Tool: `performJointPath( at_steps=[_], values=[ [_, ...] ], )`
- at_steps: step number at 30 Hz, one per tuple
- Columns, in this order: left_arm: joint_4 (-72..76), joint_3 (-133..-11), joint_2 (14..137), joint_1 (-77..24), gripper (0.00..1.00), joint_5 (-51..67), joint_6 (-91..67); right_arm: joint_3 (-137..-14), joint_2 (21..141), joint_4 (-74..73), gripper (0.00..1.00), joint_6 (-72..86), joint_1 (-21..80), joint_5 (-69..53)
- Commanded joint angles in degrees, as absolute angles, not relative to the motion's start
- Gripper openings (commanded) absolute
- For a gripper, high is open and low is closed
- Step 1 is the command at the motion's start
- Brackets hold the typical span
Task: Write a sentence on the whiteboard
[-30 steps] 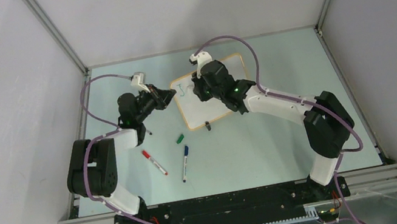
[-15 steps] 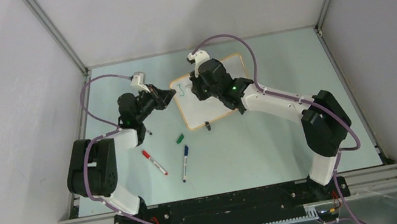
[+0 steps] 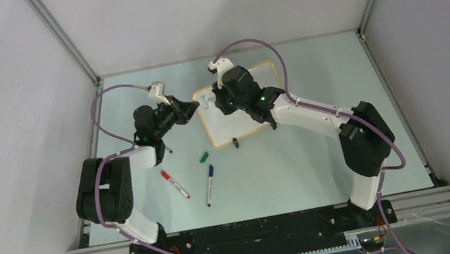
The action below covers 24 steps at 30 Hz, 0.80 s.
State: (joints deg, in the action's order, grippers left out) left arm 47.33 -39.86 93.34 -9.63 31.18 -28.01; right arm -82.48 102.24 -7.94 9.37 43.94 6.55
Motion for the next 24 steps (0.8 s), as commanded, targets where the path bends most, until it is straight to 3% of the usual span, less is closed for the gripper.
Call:
performJointPath(
  at_steps=[1, 24],
  values=[
    [48.7, -40.2, 92.6, -10.1, 0.00, 30.6, -25.8, -85.8, 104.5, -10.7, 0.00, 7.0, 44.4, 5.9],
    [48.3, -40.0, 92.1, -10.1, 0.00, 30.1, -25.2, -85.2, 103.0, -12.8, 0.00, 4.5, 45.2, 14.1]
  ],
)
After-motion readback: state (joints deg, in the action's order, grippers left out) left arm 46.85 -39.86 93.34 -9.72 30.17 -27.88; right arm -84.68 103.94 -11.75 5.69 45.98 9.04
